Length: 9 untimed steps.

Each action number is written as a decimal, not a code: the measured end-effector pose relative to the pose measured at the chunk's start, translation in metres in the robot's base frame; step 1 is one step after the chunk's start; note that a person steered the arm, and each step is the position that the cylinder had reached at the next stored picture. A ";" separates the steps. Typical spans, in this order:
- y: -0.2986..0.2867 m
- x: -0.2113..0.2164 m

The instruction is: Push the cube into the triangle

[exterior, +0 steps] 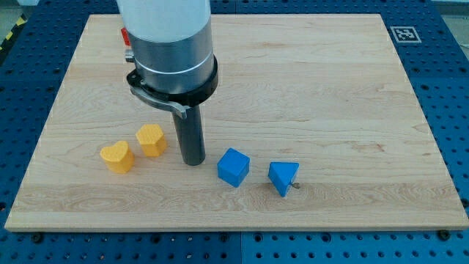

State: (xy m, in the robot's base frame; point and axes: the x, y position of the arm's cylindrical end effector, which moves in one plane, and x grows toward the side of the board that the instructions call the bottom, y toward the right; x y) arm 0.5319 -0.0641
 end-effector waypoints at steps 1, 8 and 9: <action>0.022 0.001; 0.093 0.044; 0.133 0.040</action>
State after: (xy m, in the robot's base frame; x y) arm 0.5723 0.0693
